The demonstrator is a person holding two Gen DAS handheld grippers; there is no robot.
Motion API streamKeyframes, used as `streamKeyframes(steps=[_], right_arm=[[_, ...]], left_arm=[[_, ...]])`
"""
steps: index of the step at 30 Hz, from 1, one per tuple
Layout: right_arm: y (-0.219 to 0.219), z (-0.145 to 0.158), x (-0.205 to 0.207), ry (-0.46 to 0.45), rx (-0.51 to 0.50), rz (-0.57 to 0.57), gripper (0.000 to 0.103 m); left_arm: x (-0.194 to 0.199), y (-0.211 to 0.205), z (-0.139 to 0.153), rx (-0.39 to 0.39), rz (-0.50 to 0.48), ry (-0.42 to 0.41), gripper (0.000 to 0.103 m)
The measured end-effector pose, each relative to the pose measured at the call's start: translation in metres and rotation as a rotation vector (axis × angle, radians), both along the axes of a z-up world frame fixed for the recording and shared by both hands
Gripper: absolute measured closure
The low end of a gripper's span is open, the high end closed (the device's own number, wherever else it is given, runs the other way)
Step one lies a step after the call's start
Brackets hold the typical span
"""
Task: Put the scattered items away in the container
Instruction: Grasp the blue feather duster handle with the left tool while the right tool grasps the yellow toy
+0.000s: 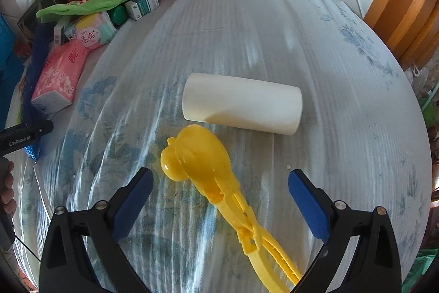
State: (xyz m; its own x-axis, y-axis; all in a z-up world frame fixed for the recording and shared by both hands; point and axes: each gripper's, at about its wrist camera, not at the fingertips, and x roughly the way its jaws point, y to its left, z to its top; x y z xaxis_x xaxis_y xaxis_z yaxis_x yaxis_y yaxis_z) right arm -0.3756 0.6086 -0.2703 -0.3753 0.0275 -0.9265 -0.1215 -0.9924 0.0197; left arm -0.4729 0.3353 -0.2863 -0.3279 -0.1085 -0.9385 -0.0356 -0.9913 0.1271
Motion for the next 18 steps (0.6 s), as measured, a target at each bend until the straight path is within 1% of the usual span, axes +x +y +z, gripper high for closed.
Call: streamKeyframes(steps=[1, 2, 6, 8, 9, 11, 12, 13, 14, 18], right_arm=[[-0.001, -0.003, -0.002, -0.005, 0.003, 0.003, 0.020], [-0.001, -0.006, -0.004, -0.013, 0.007, 0.006, 0.021], [-0.007, -0.018, -0.008, -0.050, 0.044, 0.032, 0.021], [-0.008, -0.022, -0.008, -0.045, 0.029, 0.034, 0.021], [-0.008, -0.023, -0.009, -0.040, 0.021, 0.034, 0.021], [-0.008, -0.025, -0.009, -0.030, 0.009, 0.036, 0.021], [-0.009, -0.025, -0.008, -0.021, 0.004, 0.041, 0.021], [-0.011, -0.024, -0.007, -0.010, 0.005, 0.051, 0.025], [-0.014, -0.023, -0.007, -0.004, 0.012, 0.061, 0.040], [-0.024, -0.018, -0.004, 0.011, -0.005, 0.089, 0.042]], left_arm=[[-0.002, 0.001, -0.002, 0.005, 0.004, -0.001, 0.019], [-0.003, 0.001, -0.002, 0.013, 0.008, 0.005, 0.019], [-0.006, -0.001, -0.003, 0.049, 0.020, 0.021, 0.024], [-0.004, -0.003, -0.002, 0.067, 0.015, 0.025, 0.031], [-0.003, -0.003, -0.001, 0.074, 0.010, 0.027, 0.042], [0.000, -0.005, 0.000, 0.077, 0.004, 0.026, 0.075], [0.001, -0.006, 0.001, 0.070, 0.003, 0.022, 0.078], [0.003, -0.007, 0.002, 0.069, 0.002, 0.019, 0.078], [0.006, -0.009, 0.002, 0.069, 0.002, 0.017, 0.079], [0.022, -0.016, 0.011, 0.061, -0.003, 0.031, 0.082]])
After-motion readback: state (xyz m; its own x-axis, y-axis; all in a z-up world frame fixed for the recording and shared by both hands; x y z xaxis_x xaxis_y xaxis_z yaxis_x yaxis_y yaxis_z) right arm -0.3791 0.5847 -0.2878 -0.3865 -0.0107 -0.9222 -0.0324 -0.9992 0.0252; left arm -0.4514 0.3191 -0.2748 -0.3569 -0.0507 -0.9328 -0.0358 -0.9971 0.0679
